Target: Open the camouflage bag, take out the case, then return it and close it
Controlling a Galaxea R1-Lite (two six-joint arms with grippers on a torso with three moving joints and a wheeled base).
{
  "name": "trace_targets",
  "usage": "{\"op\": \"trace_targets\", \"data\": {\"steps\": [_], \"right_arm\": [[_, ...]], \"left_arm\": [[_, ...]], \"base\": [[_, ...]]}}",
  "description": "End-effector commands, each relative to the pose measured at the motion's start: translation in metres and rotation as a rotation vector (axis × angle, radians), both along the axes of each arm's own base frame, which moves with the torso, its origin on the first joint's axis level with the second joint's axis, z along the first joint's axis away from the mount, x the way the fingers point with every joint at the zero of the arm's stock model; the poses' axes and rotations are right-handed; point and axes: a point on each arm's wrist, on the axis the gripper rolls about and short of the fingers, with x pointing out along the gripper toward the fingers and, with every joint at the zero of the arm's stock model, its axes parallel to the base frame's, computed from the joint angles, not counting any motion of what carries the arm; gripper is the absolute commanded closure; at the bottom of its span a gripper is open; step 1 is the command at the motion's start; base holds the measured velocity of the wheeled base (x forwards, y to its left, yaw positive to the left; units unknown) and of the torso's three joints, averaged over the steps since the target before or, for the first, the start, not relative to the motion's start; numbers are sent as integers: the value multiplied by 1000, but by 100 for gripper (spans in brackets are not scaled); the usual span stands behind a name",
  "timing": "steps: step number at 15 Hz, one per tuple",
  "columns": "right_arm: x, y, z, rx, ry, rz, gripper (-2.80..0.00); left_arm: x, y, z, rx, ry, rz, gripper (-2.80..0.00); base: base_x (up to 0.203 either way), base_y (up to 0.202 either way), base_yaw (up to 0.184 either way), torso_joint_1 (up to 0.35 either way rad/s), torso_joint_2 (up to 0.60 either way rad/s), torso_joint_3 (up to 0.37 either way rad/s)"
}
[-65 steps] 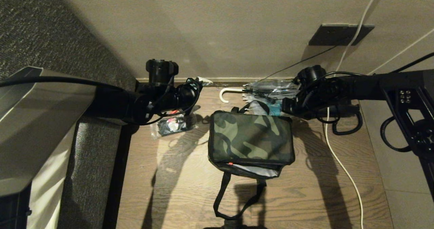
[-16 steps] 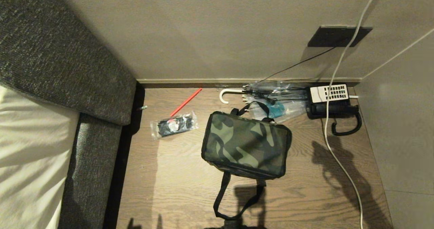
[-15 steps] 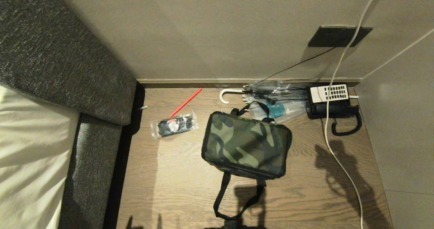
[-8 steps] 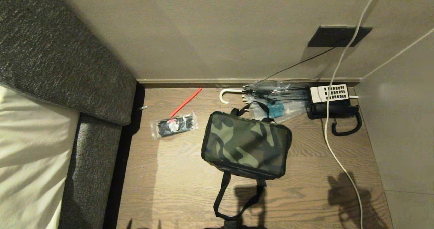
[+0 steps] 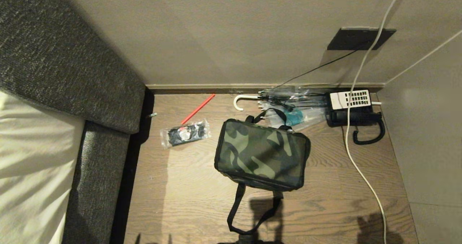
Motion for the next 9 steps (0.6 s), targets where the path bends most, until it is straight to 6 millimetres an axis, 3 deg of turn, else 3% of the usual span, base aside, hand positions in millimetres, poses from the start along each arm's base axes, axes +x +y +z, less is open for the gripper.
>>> {"op": "trace_targets", "data": {"steps": [1,3,5,9], "right_arm": [[-4,2,-22,3,25,-84,0],[4,6,-45,-5,108,-107,0],[8,11,-52,-29,118,-62,0],[5,13,-109,-157,-70,-17,0]], "left_arm": [[0,0,0,0,6,0,-280],[0,0,0,0,6,0,-280],[0,0,0,0,6,0,-280],[0,0,0,0,6,0,-280]], "base": [[0,0,0,0,0,0],[0,0,0,0,0,0],[0,0,0,0,0,0],[0,0,0,0,0,0]]}}
